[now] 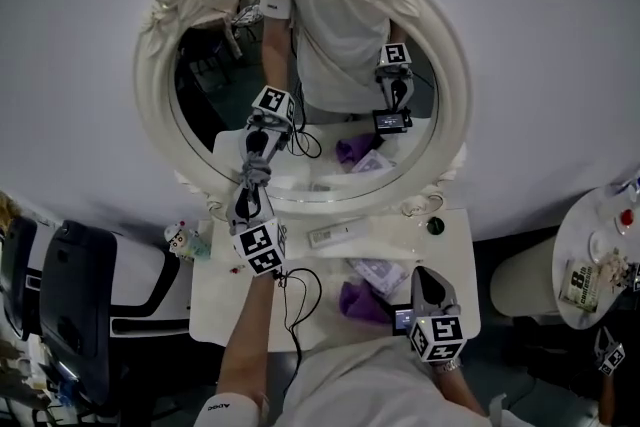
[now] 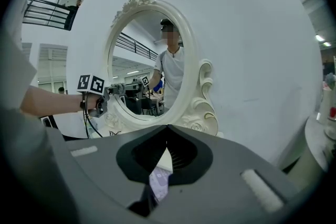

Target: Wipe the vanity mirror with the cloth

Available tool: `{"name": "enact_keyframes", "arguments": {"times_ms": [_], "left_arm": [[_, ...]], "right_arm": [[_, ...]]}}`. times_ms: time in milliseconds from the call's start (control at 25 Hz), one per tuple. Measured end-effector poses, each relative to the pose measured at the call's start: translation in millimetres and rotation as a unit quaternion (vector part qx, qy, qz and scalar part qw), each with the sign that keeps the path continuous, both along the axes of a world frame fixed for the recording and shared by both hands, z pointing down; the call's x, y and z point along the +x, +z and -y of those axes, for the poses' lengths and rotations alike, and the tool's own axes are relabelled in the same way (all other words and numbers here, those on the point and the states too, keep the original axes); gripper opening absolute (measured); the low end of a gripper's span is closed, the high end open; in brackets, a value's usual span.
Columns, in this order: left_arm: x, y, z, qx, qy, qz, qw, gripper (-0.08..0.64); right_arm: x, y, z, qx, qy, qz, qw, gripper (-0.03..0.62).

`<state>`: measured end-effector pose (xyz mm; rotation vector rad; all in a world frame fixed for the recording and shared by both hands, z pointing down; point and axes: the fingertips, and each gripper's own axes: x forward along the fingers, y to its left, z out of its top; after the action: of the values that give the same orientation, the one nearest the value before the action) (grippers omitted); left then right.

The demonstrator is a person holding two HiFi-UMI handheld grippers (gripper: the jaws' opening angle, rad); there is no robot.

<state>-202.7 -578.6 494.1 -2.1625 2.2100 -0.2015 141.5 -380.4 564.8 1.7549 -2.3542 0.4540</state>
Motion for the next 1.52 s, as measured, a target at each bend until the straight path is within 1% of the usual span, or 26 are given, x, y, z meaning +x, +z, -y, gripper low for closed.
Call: {"name": "enact_keyframes", "arguments": {"times_ms": [80, 160, 200, 280, 360, 440, 560, 680, 800, 880, 960, 1040, 1160, 1320, 1440, 1520], "left_arm": [[-28, 4, -2, -0.006, -0.037, -0.009, 0.9993, 0.08], [-46, 7, -5, -0.01, -0.066, -0.031, 0.9973, 0.08], [-47, 8, -7, -0.009, -0.069, -0.04, 0.9968, 0.08], [-32, 8, -9, -0.007, -0.052, -0.047, 0.9975, 0.08], [0, 9, -9, -0.006, -0.017, -0.043, 0.9989, 0.08], [42, 13, -9, -0.01, 0.026, -0.04, 0.9988, 0.08], [116, 20, -9, -0.021, 0.095, -0.037, 0.9946, 0.08], [195, 20, -12, -0.024, 0.164, -0.031, 0.9857, 0.08], [263, 22, -20, -0.026, 0.229, -0.022, 0.9729, 0.08], [296, 26, -25, -0.027, 0.262, -0.017, 0.9645, 0.08], [313, 33, -26, -0.034, 0.277, -0.017, 0.9603, 0.08], [310, 39, -22, -0.041, 0.273, -0.015, 0.961, 0.08], [277, 41, -10, -0.045, 0.243, -0.007, 0.9689, 0.08], [204, 51, -5, -0.061, 0.196, 0.009, 0.9786, 0.08], [133, 64, -5, -0.076, 0.131, 0.002, 0.9884, 0.08], [82, 63, -5, -0.077, 0.08, -0.003, 0.9939, 0.08]], "right_arm": [[0, -1, 1, 0.001, -0.001, -0.002, 1.0, 0.008], [3, -1, 0, 0.001, 0.002, -0.003, 1.0, 0.008], [4, -1, -1, 0.0, 0.004, -0.003, 1.0, 0.008], [7, 0, -2, -0.002, 0.009, -0.002, 1.0, 0.008], [9, 0, -2, -0.003, 0.012, -0.001, 1.0, 0.008], [10, -1, -2, -0.001, 0.014, 0.0, 1.0, 0.008], [11, -2, -3, 0.001, 0.016, 0.001, 1.0, 0.008], [15, 0, -7, -0.002, 0.024, 0.003, 1.0, 0.008], [23, -1, -12, -0.003, 0.038, 0.005, 0.999, 0.008], [32, -1, -14, -0.001, 0.05, 0.006, 0.999, 0.008], [39, -1, -16, -0.001, 0.063, 0.007, 0.998, 0.008], [45, 0, -18, -0.001, 0.073, 0.009, 0.997, 0.008], [49, 3, -19, -0.004, 0.077, 0.01, 0.997, 0.008], [43, 7, -16, -0.008, 0.067, 0.015, 0.998, 0.008], [34, 7, -12, -0.007, 0.052, 0.014, 0.999, 0.008], [27, 7, -11, -0.007, 0.039, 0.011, 0.999, 0.008]]}}
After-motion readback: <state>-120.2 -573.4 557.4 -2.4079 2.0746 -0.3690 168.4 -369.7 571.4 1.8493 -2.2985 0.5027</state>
